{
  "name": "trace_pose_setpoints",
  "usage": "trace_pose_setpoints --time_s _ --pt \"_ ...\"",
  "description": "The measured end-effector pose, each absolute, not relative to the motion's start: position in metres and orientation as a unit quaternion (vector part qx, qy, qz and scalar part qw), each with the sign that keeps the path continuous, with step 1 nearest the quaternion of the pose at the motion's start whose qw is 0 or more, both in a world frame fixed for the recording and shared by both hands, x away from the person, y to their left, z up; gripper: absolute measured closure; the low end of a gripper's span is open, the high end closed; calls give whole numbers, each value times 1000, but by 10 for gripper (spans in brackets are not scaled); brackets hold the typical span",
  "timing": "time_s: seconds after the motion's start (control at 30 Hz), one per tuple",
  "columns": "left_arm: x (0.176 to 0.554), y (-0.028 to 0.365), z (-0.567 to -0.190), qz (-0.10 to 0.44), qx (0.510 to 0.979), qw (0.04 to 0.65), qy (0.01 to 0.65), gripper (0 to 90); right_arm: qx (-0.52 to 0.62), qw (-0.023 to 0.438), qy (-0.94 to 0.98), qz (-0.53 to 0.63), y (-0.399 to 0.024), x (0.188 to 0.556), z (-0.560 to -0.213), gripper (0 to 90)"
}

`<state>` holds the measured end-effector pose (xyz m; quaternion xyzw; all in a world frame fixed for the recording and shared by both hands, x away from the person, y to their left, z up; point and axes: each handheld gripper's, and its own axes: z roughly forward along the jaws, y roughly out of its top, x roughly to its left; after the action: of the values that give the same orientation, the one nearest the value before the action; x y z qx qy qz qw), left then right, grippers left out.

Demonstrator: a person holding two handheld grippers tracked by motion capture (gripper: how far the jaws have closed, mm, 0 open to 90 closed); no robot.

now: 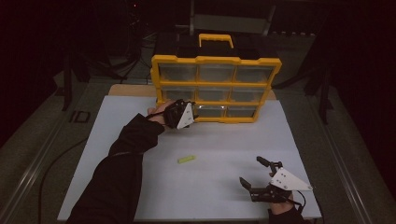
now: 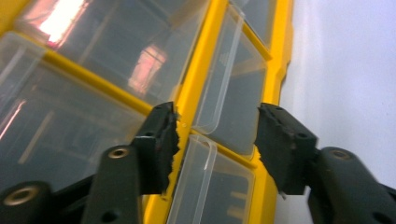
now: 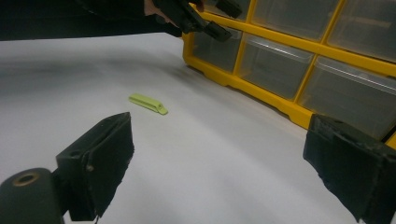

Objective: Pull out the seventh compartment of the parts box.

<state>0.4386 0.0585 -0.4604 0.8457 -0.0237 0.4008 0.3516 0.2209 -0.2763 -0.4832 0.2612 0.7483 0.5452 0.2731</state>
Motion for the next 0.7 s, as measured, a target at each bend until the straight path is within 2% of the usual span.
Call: trace_pose_setpoints --time_s 0.2,0.57,0.7 --pt "444 59 -466 411 845 340 -34 589 262 274 747 546 -277 221 -483 85" --pt "447 61 -470 420 845 327 -49 627 259 267 750 546 -276 221 -484 85" --pt "447 59 -469 424 845 322 -43 673 259 270 751 544 -276 221 -483 85"
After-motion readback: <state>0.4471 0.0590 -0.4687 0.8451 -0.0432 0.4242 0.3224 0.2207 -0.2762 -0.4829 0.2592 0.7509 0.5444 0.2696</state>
